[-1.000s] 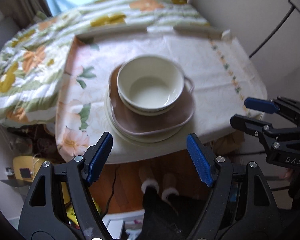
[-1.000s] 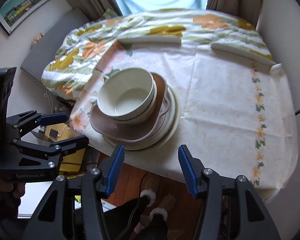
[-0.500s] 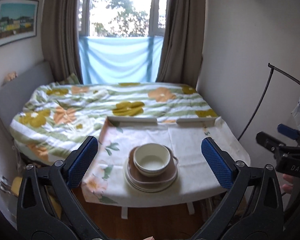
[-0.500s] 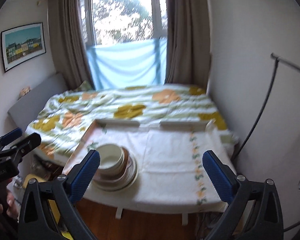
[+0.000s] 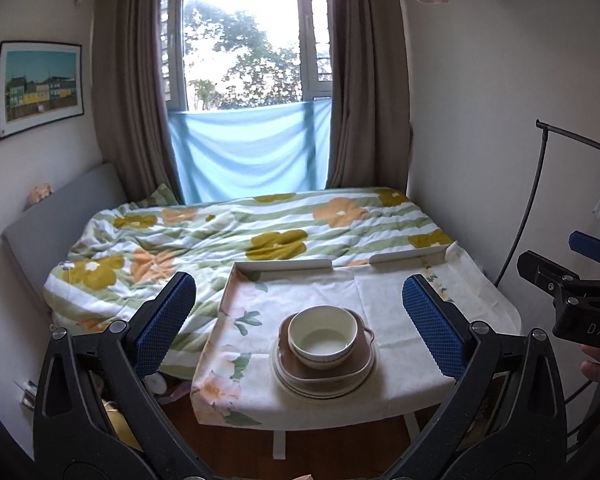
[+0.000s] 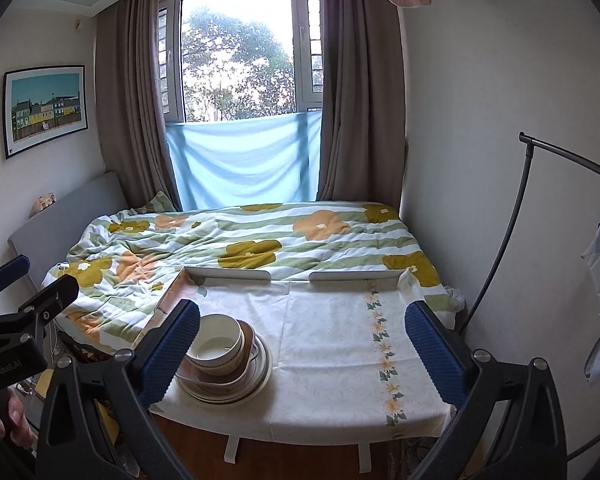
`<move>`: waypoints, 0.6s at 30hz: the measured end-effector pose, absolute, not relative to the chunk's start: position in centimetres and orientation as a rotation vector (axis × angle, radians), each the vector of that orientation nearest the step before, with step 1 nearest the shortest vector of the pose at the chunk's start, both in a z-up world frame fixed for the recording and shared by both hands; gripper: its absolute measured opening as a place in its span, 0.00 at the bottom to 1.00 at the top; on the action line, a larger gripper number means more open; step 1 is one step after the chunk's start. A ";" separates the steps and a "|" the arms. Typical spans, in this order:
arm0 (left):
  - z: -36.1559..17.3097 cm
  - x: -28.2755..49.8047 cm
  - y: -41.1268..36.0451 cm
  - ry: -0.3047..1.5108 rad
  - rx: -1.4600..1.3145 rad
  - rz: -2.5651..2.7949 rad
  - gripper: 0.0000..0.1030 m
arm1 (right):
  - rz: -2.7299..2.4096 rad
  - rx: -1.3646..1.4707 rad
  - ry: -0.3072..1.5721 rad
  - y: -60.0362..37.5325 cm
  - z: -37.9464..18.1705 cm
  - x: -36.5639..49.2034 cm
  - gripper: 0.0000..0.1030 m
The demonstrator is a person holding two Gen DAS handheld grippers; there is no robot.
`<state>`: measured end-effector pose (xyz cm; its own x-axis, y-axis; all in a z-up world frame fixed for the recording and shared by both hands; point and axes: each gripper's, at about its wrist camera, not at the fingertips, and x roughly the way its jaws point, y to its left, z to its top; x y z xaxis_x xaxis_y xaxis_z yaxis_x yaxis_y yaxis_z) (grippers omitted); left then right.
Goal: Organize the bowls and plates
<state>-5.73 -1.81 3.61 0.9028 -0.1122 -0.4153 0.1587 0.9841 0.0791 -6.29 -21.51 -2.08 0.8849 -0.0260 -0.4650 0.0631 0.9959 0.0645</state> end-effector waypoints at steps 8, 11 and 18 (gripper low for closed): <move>3.7 -6.0 -1.9 0.413 0.118 -0.135 1.00 | -0.049 0.083 0.473 -21.7 -1.9 -6.4 0.99; 3.6 -5.9 -1.8 0.415 0.117 -0.129 1.00 | -0.044 0.083 0.471 -21.6 -1.8 -6.3 0.99; 3.7 -5.8 -1.6 0.415 0.113 -0.124 1.00 | -0.043 0.080 0.474 -21.5 -1.8 -5.9 0.99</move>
<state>-5.84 -1.64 3.69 0.9079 -0.0964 -0.4079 0.1426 0.9862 0.0845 -5.88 -21.47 -1.82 0.8887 -0.0228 -0.4579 0.0602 0.9959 0.0672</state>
